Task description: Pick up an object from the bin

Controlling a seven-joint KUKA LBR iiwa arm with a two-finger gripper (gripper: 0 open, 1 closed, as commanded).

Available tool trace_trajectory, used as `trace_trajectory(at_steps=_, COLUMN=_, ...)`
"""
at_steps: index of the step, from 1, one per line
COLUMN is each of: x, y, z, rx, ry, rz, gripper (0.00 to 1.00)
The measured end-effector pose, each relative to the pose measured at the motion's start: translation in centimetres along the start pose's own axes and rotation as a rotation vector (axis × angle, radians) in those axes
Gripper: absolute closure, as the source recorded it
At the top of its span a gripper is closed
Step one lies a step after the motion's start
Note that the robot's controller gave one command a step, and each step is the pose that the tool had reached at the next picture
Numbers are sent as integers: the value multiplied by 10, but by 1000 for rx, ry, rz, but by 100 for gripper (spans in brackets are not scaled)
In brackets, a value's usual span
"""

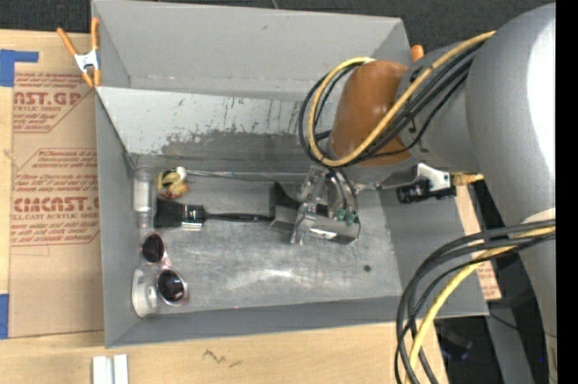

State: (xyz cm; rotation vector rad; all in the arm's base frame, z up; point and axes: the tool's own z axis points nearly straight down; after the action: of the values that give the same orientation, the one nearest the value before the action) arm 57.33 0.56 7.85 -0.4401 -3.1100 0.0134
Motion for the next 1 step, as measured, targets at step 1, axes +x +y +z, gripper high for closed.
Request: trace_trajectory(at_steps=1, x=1, y=0, z=-2, rx=-1, ry=0, rz=0, gripper=100)
